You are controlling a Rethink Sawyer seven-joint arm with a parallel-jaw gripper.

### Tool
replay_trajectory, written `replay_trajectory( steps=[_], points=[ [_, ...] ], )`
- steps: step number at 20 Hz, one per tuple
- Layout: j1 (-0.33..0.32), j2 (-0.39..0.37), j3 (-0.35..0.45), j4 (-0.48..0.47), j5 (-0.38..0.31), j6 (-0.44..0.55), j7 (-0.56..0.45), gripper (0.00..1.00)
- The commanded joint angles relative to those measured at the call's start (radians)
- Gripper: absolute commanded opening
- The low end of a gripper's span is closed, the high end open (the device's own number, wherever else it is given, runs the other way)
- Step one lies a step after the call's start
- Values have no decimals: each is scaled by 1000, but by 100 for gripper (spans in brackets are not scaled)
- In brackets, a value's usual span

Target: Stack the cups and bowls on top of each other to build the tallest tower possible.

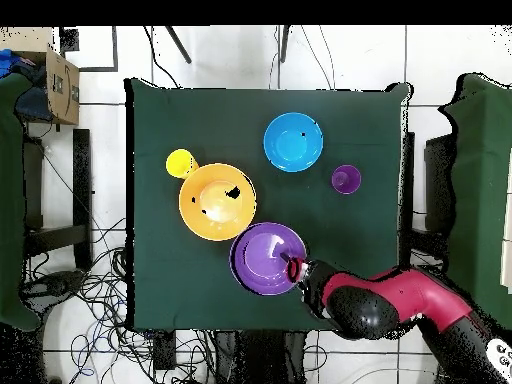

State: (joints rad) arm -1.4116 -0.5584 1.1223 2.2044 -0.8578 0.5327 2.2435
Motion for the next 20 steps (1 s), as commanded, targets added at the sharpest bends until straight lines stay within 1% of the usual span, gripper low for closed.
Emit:
replay_trajectory(
  steps=[1,4,9,14,18,20],
  points=[
    [75,-97,17,-20,26,28,-110,100],
    [88,-128,20,-6,46,23,-94,100],
    [107,-147,7,-3,61,11,-93,100],
    [125,-139,-25,4,41,-21,-77,100],
    [131,-146,-24,7,51,-21,-76,100],
    [131,-149,-14,6,67,-11,-82,100]
  ],
)
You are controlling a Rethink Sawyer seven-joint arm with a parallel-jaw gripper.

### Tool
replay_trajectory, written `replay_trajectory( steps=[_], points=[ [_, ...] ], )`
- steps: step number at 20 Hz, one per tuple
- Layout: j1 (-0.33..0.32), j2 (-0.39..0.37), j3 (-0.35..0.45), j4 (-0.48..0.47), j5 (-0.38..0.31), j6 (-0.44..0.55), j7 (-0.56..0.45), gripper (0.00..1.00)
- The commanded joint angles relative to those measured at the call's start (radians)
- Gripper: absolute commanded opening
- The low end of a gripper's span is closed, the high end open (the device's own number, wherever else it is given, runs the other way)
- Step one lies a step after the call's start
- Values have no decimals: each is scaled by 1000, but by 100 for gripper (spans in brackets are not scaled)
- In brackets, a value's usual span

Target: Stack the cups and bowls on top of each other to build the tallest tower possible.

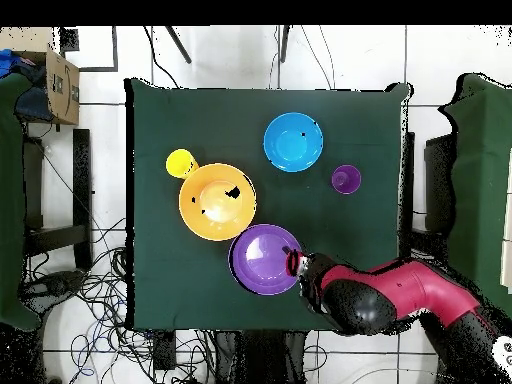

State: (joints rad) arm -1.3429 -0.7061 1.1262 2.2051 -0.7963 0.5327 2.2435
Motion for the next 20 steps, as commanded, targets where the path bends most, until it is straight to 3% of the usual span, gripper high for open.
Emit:
replay_trajectory(
  steps=[1,10,20],
  points=[
    [59,-7,-7,5,21,0,-88,100],
    [55,-46,23,-21,106,72,-143,100],
    [98,2,-59,-26,17,-11,-104,100]
  ],
)
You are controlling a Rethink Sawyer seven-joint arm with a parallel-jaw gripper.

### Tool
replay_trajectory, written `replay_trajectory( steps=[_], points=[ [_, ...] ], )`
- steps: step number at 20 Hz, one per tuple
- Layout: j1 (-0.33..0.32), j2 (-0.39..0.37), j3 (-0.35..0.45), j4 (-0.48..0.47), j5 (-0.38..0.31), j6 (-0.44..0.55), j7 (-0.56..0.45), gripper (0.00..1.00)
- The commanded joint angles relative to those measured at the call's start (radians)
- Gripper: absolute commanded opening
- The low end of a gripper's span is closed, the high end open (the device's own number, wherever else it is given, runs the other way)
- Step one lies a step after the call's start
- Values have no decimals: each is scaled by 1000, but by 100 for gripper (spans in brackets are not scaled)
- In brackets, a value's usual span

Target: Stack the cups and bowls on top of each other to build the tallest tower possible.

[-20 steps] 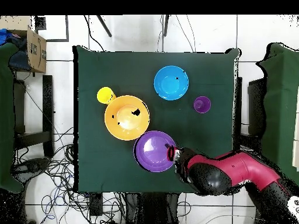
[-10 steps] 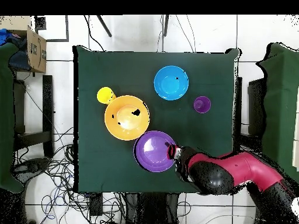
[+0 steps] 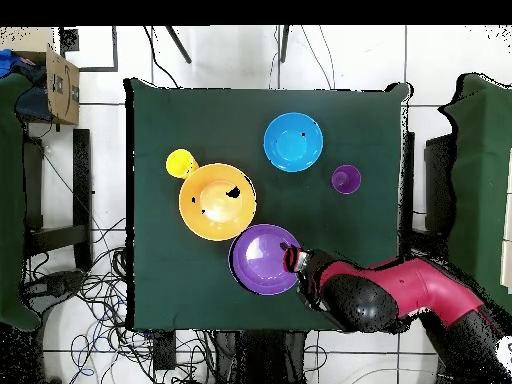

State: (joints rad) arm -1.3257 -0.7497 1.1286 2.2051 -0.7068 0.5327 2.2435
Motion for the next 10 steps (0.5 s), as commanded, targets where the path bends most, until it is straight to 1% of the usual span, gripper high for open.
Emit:
replay_trajectory(
  steps=[1,5,10],
  points=[
    [85,46,-71,-29,-84,-17,-101,100],
    [100,70,-107,-37,-131,-55,-88,100],
    [113,81,-149,-46,-189,-84,-77,100]
  ],
)
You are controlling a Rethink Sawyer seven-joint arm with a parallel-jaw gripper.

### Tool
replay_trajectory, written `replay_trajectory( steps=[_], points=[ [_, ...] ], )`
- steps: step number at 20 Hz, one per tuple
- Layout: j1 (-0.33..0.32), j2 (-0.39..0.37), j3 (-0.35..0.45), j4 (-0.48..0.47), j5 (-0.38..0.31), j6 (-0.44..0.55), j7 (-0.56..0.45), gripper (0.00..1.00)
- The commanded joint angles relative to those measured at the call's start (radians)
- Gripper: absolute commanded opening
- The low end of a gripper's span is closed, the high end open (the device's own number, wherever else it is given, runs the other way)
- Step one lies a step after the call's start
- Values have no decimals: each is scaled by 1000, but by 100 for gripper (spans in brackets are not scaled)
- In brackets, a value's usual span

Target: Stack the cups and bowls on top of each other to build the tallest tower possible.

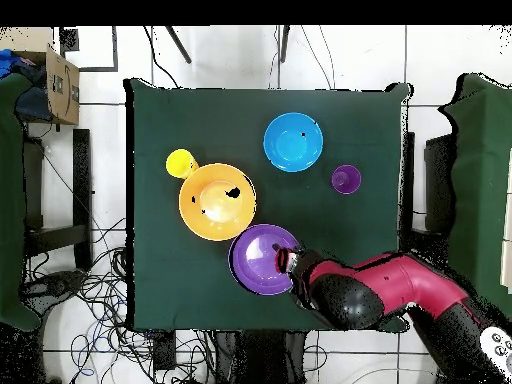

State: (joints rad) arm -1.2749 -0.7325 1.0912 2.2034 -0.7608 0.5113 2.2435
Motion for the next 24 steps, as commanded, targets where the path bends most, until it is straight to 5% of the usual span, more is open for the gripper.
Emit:
replay_trajectory(
  steps=[1,12,24],
  points=[
    [62,67,-117,-46,-145,-68,-75,100],
    [70,77,-134,-44,-150,-87,-73,100],
    [64,-33,-43,-14,18,22,-97,100]
  ],
)
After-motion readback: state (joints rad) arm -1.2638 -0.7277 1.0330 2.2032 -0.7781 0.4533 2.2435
